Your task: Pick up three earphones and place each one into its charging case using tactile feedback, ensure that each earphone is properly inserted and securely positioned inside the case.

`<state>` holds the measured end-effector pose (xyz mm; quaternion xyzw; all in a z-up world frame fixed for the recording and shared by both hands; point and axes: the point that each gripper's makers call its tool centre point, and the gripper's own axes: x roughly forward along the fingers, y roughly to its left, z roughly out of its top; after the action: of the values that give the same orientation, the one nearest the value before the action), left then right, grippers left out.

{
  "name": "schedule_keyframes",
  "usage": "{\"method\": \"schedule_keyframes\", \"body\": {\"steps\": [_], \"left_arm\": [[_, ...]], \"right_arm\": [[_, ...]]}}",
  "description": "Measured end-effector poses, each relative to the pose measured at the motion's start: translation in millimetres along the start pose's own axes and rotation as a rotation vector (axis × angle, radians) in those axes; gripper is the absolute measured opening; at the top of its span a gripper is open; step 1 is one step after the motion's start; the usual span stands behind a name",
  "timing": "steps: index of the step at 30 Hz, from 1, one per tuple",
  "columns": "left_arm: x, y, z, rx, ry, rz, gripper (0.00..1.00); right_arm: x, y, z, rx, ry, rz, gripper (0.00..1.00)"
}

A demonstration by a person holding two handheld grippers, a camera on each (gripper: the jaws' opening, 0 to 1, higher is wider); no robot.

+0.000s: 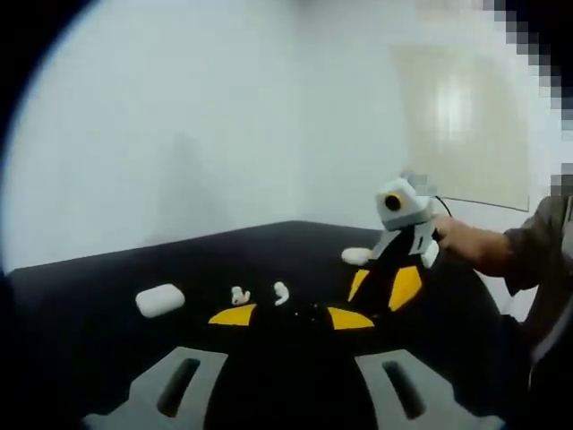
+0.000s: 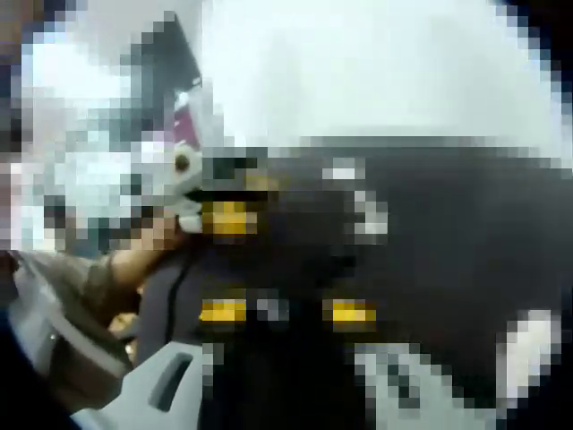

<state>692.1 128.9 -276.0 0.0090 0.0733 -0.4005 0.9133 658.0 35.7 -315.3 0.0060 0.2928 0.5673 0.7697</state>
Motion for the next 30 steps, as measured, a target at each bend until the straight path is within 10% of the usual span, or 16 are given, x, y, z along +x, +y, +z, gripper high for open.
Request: {"method": "schedule_keyframes", "body": {"steps": [12, 20, 24, 30], "left_arm": [[1.5, -4.0, -2.2, 0.009, 0.009, -0.002, 0.26], [1.2, -2.2, -3.0, 0.016, 0.015, 0.002, 0.26], [1.5, -1.8, -4.0, 0.020, 0.022, -0.001, 0.26], [0.9, -0.7, -2.7, 0.025, 0.019, 0.000, 0.25]], "right_arm": [[-25.8, 4.1, -18.0, -0.019, -0.004, -0.033, 0.31], [-26.7, -4.7, 10.1, 0.026, -0.124, -0.029, 0.31], [-10.7, -4.2, -7.9, 0.033, -0.020, 0.008, 0.31], [-7.3, 6.5, -5.3, -0.011, -0.043, 0.024, 0.32]]}}
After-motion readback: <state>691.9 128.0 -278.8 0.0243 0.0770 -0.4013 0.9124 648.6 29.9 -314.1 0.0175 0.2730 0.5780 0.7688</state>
